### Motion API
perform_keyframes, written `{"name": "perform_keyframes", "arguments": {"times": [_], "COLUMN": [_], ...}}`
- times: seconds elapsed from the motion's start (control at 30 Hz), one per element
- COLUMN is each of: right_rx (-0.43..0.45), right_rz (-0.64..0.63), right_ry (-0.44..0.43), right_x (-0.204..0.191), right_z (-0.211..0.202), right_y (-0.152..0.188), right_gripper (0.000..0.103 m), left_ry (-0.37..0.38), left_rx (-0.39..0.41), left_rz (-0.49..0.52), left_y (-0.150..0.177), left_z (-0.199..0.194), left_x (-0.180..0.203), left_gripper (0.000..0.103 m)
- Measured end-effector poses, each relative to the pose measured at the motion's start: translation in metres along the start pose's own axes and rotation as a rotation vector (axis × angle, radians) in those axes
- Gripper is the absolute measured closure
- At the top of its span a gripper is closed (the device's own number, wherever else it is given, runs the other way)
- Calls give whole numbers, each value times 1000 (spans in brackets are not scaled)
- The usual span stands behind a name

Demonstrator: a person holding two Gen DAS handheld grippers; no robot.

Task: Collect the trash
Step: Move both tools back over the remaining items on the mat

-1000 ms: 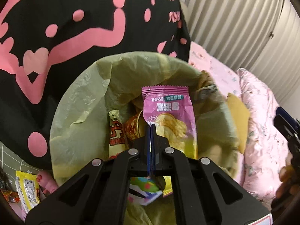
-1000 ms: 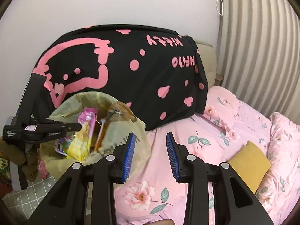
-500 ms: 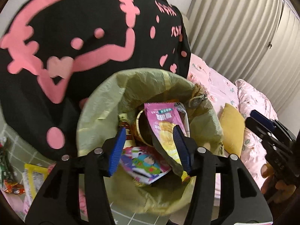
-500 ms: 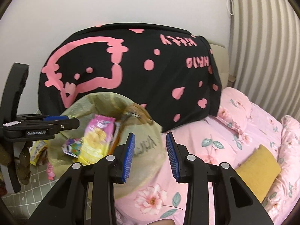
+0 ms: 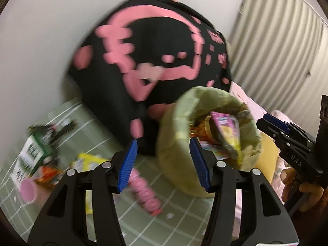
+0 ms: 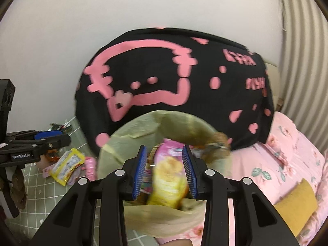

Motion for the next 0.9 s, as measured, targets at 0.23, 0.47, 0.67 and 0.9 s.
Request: {"name": "perform_keyframes", "arguments": {"times": [0.23, 0.47, 0.67, 0.9], "right_rx": [-21, -100, -193, -209], "right_rz": [-30, -118, -156, -190], "right_ry": [-107, -247, -326, -337], "right_x": [-54, -122, -167, -192], "right_z": [18, 38, 61, 70], "right_y": [2, 14, 31, 37], "right_gripper": [59, 59, 59, 59], "left_ry": [-141, -274, -326, -228], "left_rx": [9, 34, 36, 26], "left_rz": [-129, -221, -272, -241], "left_y": [31, 57, 75, 69], "left_z": [-34, -74, -92, -79], "left_x": [-82, -155, -203, -231], "left_gripper": [52, 52, 50, 50]}}
Point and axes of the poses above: each gripper's, at about its wrist camera, not at the fingertips, and z roughly the way its jaws point, x to its right, y to its underside, the point moved 3 cm from there along z, roughly the way its jaws point, and after that the axes turned 2 degrees about y, right-handed, at the moved point
